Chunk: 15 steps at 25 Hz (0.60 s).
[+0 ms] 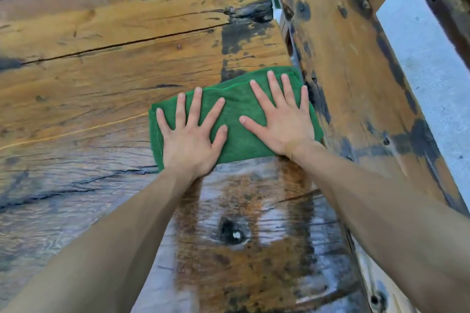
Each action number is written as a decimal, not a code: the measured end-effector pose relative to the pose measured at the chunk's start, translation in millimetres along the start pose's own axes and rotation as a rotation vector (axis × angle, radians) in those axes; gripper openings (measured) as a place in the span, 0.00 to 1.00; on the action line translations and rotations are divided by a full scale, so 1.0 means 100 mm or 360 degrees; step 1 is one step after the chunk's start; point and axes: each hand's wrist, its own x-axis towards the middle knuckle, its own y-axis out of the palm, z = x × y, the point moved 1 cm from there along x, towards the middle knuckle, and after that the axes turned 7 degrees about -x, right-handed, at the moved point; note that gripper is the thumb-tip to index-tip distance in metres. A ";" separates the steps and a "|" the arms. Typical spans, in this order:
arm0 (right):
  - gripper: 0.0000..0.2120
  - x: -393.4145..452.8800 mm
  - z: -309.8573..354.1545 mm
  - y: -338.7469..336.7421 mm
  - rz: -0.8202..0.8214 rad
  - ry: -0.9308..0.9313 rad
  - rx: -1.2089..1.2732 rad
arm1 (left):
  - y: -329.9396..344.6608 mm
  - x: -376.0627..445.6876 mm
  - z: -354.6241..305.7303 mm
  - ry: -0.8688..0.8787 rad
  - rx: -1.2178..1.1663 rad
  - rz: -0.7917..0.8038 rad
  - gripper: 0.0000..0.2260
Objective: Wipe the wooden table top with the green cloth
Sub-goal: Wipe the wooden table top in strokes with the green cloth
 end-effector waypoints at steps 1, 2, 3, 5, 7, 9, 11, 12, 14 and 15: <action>0.39 0.13 -0.02 -0.03 -0.0015 -0.0002 -0.0011 | -0.02 0.12 0.01 -0.0008 0.0006 -0.0012 0.26; 0.39 0.26 -0.04 -0.05 -0.0024 -0.0008 -0.0016 | -0.04 0.26 0.03 -0.0009 0.0008 -0.0028 0.26; 0.39 0.40 -0.04 -0.08 -0.0020 -0.0014 -0.0015 | -0.07 0.40 0.06 -0.0016 0.0009 -0.0039 0.26; 0.39 0.70 -0.05 -0.13 -0.0014 -0.0008 -0.0024 | -0.14 0.72 0.13 -0.0028 0.0013 -0.0056 0.26; 0.39 1.03 -0.07 -0.18 -0.0003 -0.0015 -0.0007 | -0.22 1.04 0.19 -0.0036 0.0000 -0.0039 0.26; 0.40 1.31 -0.08 -0.25 0.0004 -0.0036 0.0014 | -0.27 1.29 0.24 -0.0063 0.0015 -0.0038 0.26; 0.40 1.57 -0.10 -0.30 -0.0005 -0.0045 0.0016 | -0.32 1.53 0.27 -0.0078 0.0014 -0.0038 0.26; 0.40 1.69 -0.11 -0.32 -0.0011 -0.0046 0.0011 | -0.35 1.65 0.29 -0.0080 0.0007 -0.0041 0.26; 0.40 1.91 -0.11 -0.36 -0.0020 -0.0049 -0.0001 | -0.40 1.87 0.34 -0.0090 0.0011 -0.0052 0.26; 0.40 2.01 -0.11 -0.37 -0.0034 -0.0046 -0.0014 | -0.42 1.97 0.36 -0.0095 0.0011 -0.0058 0.25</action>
